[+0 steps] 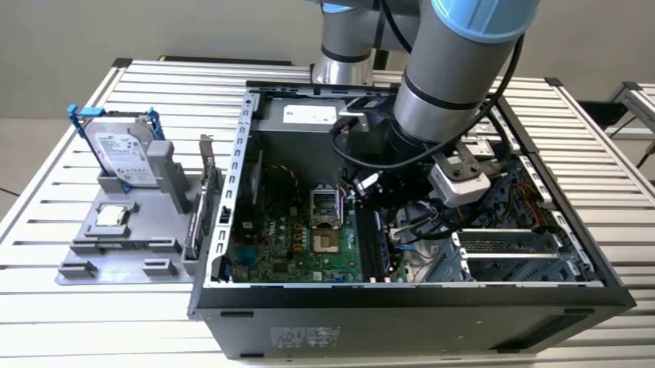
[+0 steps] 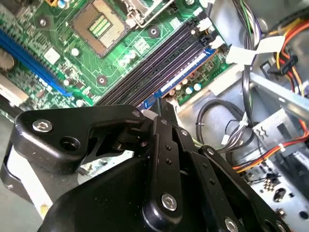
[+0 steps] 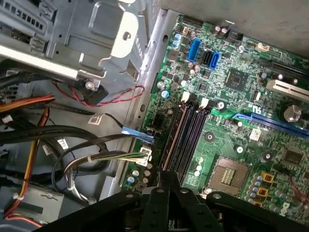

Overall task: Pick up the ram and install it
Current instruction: 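Press down the ram until it locks into place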

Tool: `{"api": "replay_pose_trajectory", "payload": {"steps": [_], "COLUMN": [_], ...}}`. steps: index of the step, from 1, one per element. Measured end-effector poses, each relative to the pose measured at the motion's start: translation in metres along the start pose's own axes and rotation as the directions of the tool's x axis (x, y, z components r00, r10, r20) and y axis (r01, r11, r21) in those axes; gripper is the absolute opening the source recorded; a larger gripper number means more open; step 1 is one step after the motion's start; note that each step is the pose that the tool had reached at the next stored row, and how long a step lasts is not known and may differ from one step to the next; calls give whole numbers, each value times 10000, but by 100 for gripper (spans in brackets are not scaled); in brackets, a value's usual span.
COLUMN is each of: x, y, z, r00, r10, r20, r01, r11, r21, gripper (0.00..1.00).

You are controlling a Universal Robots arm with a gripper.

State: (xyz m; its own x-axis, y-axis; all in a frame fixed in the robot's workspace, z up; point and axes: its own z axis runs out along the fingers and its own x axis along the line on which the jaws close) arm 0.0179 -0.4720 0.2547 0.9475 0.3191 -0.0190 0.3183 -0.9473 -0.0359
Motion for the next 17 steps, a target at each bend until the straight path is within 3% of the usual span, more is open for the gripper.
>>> {"api": "replay_pose_trajectory", "payload": {"steps": [4,8,12,17], "x": [0,-1,-1,-2], "y": [0,-1,-1,-1], "z": [1,1,1,0], "r00": [9979,9924,9845,9709], "r10": [-645,-1233,-1751,-2394], "r20": [23,45,65,91], "r01": [645,1233,1751,2395], "r11": [9979,9924,9845,9709], "r21": [-11,-20,-27,-35], "gripper": [0,0,0,0]}}
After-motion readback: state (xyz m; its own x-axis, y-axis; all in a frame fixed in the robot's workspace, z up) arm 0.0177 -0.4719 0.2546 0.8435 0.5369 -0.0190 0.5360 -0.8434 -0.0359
